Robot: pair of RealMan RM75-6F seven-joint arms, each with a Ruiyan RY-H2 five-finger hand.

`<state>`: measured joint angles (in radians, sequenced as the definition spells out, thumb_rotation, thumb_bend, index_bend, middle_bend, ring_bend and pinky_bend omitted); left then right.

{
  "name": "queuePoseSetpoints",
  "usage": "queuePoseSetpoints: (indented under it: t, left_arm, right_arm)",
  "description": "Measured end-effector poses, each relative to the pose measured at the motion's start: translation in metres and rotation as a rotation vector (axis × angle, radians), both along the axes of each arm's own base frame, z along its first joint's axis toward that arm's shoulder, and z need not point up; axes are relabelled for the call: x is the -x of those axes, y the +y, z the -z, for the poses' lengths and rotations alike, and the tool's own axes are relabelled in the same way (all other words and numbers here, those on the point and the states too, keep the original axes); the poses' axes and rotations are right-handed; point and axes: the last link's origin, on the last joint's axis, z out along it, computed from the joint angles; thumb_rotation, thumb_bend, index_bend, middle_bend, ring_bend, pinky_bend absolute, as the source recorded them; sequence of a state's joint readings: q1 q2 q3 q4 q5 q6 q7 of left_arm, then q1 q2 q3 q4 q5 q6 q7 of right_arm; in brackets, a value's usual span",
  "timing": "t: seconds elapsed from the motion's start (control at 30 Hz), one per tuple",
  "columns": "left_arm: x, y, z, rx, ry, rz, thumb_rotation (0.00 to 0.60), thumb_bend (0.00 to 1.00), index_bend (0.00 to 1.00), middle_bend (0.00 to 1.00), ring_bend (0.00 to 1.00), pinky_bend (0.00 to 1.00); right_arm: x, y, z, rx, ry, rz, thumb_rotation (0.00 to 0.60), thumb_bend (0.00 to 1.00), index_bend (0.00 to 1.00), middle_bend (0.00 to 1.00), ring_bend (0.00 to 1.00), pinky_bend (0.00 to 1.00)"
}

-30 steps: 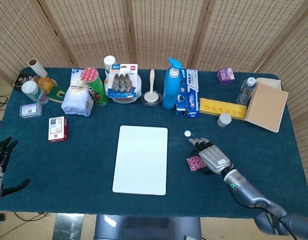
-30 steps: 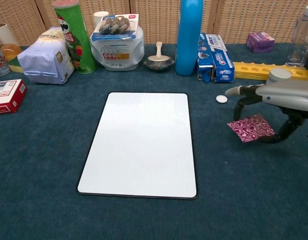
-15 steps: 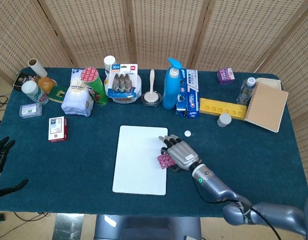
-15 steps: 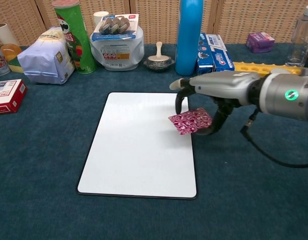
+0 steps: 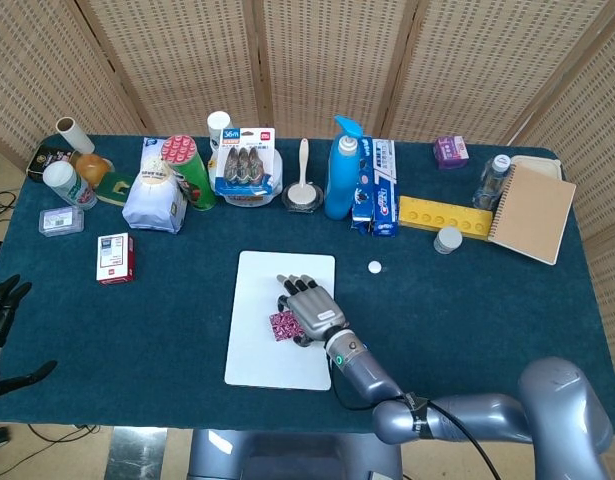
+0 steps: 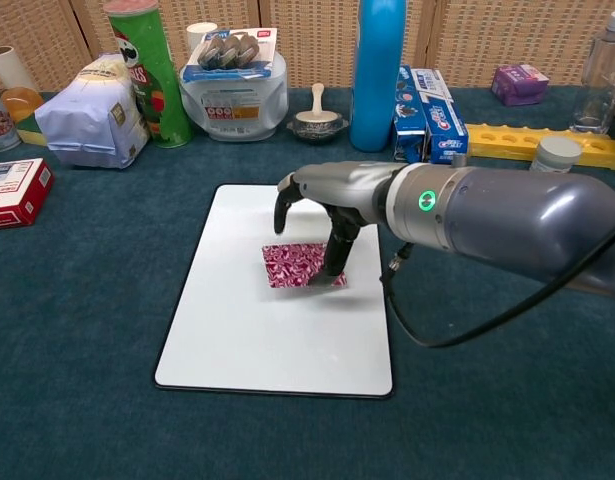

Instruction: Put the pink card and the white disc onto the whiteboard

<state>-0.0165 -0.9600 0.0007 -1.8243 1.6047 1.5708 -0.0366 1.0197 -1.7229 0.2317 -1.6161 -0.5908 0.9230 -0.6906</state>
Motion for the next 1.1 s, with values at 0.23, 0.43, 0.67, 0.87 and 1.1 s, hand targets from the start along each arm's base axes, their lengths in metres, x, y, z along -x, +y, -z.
queuePoseSetpoints:
  t: [0.23,0.43,0.67,0.87,1.1]
  left_arm:
    - [0.000,-0.001,0.000,0.000,0.000,0.001,0.600,0.05,0.00,0.00,0.00,0.00]
    - [0.000,-0.001,0.001,-0.001,0.004,0.001,0.600,0.05,0.00,0.00,0.00,0.00]
    - [-0.002,-0.001,0.004,0.002,0.017,0.000,0.600,0.05,0.00,0.00,0.00,0.00]
    - [-0.003,0.002,0.006,-0.001,0.021,-0.009,0.600,0.05,0.00,0.00,0.00,0.00]
    - [-0.005,0.000,0.008,-0.006,0.036,0.007,0.600,0.05,0.00,0.00,0.00,0.00]
  right_arm:
    - [0.009,-0.012,-0.024,0.075,-0.009,0.012,0.600,0.10,0.06,0.00,0.00,0.00]
    - [0.032,-0.028,-0.057,0.167,0.029,-0.002,0.600,0.13,0.14,0.02,0.00,0.00]
    - [0.089,-0.061,-0.090,0.257,0.067,0.114,0.600,0.20,0.28,0.03,0.00,0.00]
    - [0.127,-0.080,-0.099,0.264,0.057,0.207,0.600,0.24,0.34,0.03,0.00,0.00]
    - [0.138,-0.091,-0.085,0.247,0.043,0.251,0.600,0.30,0.34,0.03,0.00,0.00]
